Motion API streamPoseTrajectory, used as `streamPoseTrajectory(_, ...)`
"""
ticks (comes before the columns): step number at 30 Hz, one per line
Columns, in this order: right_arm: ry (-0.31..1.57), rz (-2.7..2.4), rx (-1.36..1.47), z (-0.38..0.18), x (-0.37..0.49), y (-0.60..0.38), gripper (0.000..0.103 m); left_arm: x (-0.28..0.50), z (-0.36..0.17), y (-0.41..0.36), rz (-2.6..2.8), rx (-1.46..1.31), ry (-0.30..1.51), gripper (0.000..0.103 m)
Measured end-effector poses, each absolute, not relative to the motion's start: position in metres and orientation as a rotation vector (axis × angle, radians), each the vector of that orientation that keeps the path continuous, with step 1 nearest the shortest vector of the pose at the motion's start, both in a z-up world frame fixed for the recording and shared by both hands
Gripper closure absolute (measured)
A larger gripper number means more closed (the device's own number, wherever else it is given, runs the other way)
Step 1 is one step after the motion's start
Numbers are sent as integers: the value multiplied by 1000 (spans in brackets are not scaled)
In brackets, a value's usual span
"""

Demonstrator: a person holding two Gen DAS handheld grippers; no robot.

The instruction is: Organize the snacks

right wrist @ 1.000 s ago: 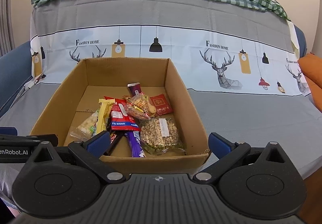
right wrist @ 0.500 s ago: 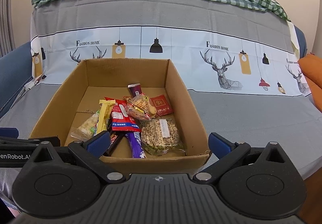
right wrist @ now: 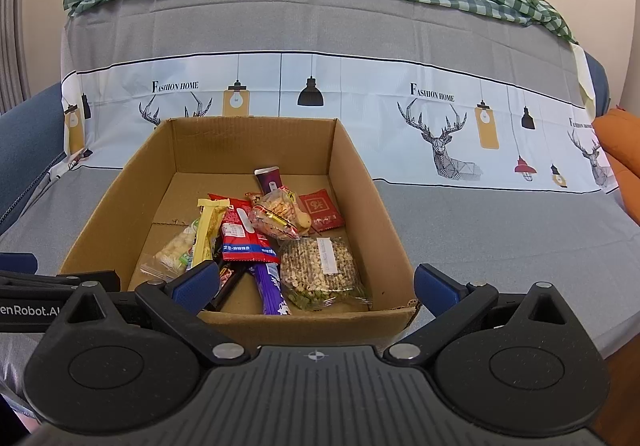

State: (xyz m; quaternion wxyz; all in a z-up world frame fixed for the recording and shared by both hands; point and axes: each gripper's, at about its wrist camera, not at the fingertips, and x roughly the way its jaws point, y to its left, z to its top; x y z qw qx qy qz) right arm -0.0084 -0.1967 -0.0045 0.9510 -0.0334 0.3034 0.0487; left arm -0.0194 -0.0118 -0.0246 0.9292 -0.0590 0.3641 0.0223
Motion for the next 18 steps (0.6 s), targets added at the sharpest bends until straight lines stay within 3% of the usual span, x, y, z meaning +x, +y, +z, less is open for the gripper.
streamPoseTrajectory(18,613,103,-61,-3,-8,-200,1,-20,-26,-13,34,-109,740,1)
